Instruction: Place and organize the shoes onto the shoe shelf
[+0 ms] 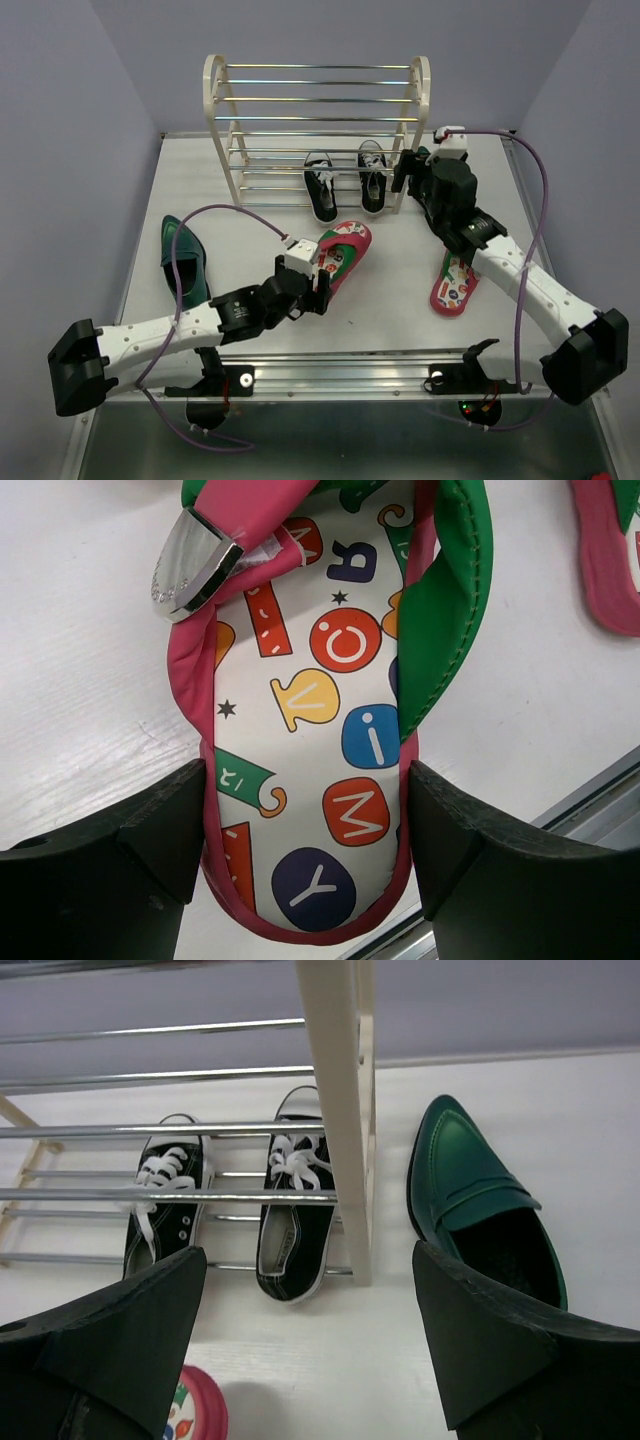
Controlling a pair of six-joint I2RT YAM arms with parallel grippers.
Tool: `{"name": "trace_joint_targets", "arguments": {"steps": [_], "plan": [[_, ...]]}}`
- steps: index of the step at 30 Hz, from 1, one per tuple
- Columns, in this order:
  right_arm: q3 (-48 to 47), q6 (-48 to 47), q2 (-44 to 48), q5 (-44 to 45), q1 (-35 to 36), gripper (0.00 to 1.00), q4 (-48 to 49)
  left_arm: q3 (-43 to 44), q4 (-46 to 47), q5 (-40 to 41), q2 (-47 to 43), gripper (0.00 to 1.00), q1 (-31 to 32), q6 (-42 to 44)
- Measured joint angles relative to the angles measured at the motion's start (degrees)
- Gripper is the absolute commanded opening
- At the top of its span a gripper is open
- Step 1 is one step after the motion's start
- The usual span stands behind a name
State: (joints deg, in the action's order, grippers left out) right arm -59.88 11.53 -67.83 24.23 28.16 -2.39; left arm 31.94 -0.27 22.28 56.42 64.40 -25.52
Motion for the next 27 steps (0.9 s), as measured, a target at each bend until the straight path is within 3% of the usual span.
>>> {"name": "trace_joint_targets", "arguments": {"steps": [9,13,15,20,27], "plan": [[-3.08,-4.79,-9.14,1.75,-1.51,0.79,8.57,3.56,-3.02,6.29,-3.69,0.00,0.00,-0.44],[-3.72,-5.42,-11.43,1.77,-2.38,0.63,11.39,8.26,-3.02,11.19,-3.52,0.00,0.00,0.98],[-4.35,-5.66,-12.59,1.77,-2.78,0.62,12.39,10.54,-2.71,13.11,-3.04,0.00,-0.22,1.81],[-4.94,-6.12,-14.88,1.90,-3.17,0.59,14.97,15.82,-2.23,15.76,-0.22,0.00,-2.86,3.45],[-4.96,-6.80,-16.41,2.10,-3.45,0.40,17.49,21.05,-1.11,13.90,5.38,0.00,-10.40,6.25]]}}
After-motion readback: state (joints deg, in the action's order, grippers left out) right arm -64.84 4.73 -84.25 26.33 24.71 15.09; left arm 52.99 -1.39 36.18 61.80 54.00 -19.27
